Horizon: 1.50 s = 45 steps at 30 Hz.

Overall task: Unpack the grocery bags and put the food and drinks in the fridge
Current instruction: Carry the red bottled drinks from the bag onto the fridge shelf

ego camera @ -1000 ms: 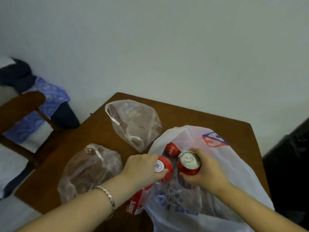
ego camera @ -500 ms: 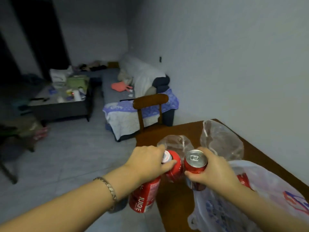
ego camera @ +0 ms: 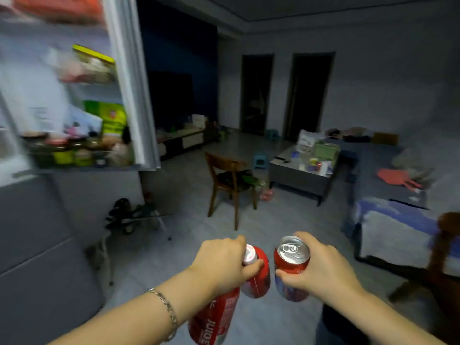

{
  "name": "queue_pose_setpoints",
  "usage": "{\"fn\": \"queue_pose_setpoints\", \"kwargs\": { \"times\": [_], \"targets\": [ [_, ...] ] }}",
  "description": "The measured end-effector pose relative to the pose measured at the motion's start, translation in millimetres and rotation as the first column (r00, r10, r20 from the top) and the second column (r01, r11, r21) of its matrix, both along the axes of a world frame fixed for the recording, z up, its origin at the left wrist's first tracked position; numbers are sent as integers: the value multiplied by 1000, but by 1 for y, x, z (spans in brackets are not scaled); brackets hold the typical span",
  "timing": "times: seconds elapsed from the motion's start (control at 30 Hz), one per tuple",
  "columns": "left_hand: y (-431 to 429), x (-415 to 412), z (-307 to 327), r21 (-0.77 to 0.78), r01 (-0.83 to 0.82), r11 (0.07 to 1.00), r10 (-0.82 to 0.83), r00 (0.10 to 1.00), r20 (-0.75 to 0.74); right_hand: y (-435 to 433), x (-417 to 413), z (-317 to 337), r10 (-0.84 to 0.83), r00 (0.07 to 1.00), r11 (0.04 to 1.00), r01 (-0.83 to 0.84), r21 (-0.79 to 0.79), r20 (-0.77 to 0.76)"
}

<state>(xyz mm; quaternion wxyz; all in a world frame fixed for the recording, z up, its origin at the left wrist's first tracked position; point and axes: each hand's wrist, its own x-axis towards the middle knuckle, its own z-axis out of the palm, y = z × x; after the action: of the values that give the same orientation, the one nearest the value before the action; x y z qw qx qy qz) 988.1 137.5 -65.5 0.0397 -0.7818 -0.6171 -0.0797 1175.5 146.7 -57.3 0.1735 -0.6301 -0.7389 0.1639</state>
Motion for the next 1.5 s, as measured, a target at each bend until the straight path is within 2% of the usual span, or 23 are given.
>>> {"fn": "queue_pose_setpoints", "kwargs": {
  "times": [0.2,0.43,0.57,0.73,0.93,1.07,1.17,1.3,1.5],
  "targets": [
    [-40,-210,21,32,-305,952,306,951,-37,13,-233,16,315,949,949,-315,8,-21],
    [-74,-412,49,79,-594,801,599,799,-61,28,-461,38,602,798,798,-600,45,-26],
    [-74,-512,64,112,-713,692,721,688,-79,49,-579,47,716,696,697,-708,115,-61],
    [-54,-628,84,173,-817,550,830,557,-8,90,-713,62,809,577,586,-785,200,-107],
    [-12,-758,123,306,-861,406,901,433,23,146,-864,96,848,481,527,-813,250,-222],
    [6,-834,138,374,-867,330,919,386,84,168,-948,108,828,463,544,-801,251,-316],
    [24,-893,145,415,-858,303,922,373,98,189,-1014,112,771,489,606,-760,234,-409],
    [43,-978,150,452,-834,316,924,379,54,215,-1102,102,700,504,683,-679,270,-505],
    [68,-1080,152,468,-800,374,912,408,-31,244,-1204,99,661,580,737,-621,267,-476]
  ]
}}
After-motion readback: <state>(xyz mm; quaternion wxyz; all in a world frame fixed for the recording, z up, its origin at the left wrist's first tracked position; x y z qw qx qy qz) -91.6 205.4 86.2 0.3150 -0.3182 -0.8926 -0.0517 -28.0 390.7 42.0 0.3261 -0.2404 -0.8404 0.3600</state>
